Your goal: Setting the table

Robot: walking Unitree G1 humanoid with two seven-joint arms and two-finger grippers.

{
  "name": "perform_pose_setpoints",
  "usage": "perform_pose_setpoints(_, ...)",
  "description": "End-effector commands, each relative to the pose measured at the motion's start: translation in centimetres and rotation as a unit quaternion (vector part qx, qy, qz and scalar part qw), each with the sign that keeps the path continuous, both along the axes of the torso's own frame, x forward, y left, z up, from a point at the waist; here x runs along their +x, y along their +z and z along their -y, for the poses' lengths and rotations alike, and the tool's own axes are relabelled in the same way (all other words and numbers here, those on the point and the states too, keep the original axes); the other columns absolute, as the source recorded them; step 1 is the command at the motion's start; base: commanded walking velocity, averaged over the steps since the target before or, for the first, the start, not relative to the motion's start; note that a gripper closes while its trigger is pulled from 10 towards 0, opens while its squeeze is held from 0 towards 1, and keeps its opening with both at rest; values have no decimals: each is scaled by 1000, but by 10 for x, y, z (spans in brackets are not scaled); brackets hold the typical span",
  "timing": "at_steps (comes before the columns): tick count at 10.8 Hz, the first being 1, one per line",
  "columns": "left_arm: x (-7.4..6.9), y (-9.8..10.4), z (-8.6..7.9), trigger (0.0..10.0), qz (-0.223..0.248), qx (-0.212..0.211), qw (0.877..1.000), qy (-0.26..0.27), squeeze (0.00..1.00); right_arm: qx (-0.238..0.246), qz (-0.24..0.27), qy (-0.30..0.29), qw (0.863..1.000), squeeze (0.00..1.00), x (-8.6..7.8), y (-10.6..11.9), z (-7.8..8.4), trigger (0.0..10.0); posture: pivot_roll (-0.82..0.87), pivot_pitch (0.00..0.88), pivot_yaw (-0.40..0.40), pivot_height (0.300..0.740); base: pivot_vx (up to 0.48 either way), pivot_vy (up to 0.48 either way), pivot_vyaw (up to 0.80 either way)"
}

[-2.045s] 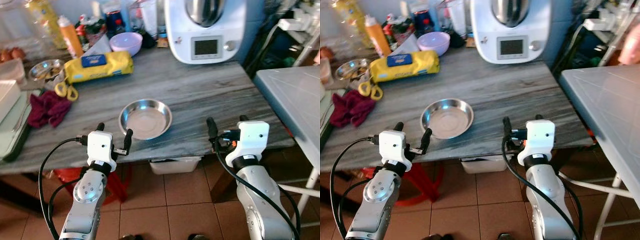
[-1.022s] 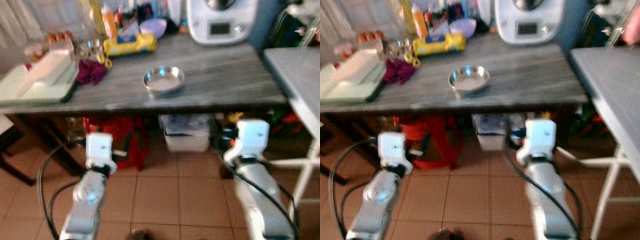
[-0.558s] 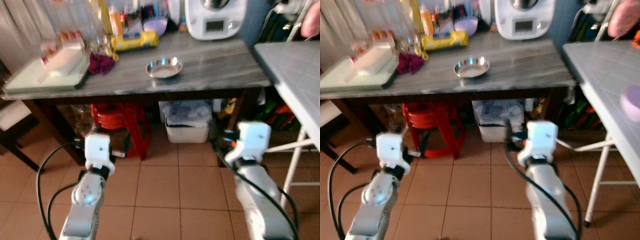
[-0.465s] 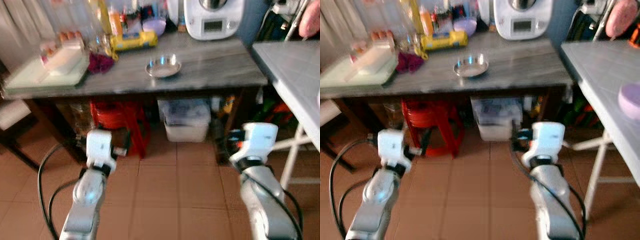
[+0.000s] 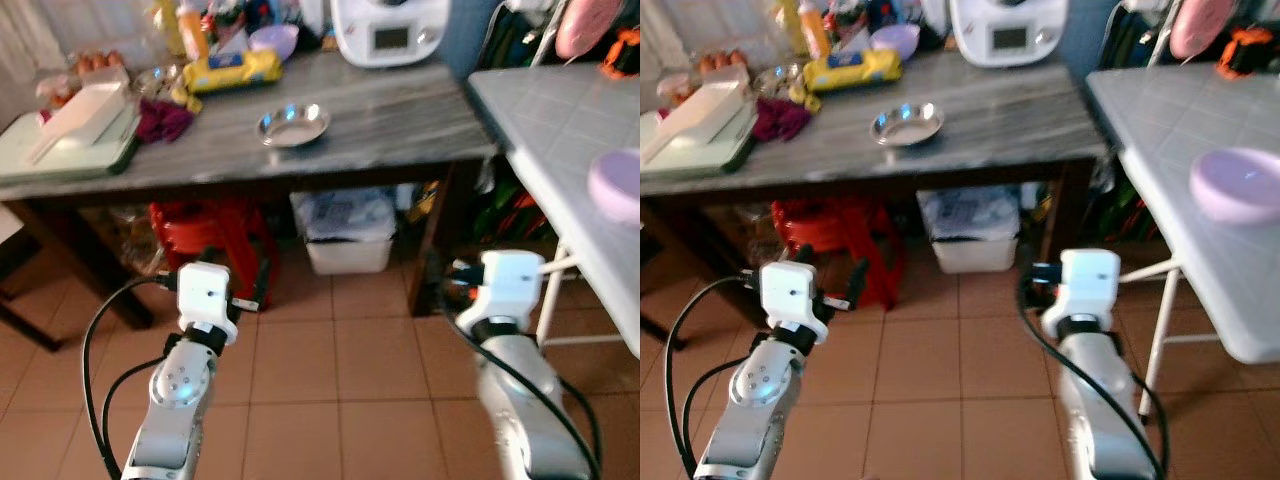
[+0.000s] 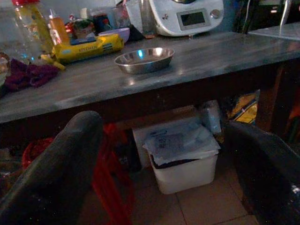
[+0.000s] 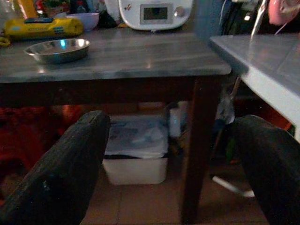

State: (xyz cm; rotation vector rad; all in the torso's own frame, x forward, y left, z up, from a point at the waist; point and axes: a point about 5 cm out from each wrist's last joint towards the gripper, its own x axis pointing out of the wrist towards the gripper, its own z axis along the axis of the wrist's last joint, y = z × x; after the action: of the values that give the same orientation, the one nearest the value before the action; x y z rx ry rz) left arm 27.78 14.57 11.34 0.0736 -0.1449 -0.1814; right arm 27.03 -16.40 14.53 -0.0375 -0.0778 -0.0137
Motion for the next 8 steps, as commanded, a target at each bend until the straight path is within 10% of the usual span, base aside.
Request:
perform_pose_setpoints(1, -1, -1, -7, 10000, -4, 1, 1000, 8, 0, 3, 1, 5, 1000, 0, 1, -1, -4, 10000, -101, 122, 91, 740, 0, -390, 0)
perform_pose_setpoints(8, -3, 0, -7, 10000, -5, 4, 1000, -5, 0, 28, 11, 43, 999, 0, -1, 3, -11, 10000, -100, 129, 90, 740, 0, -407, 0)
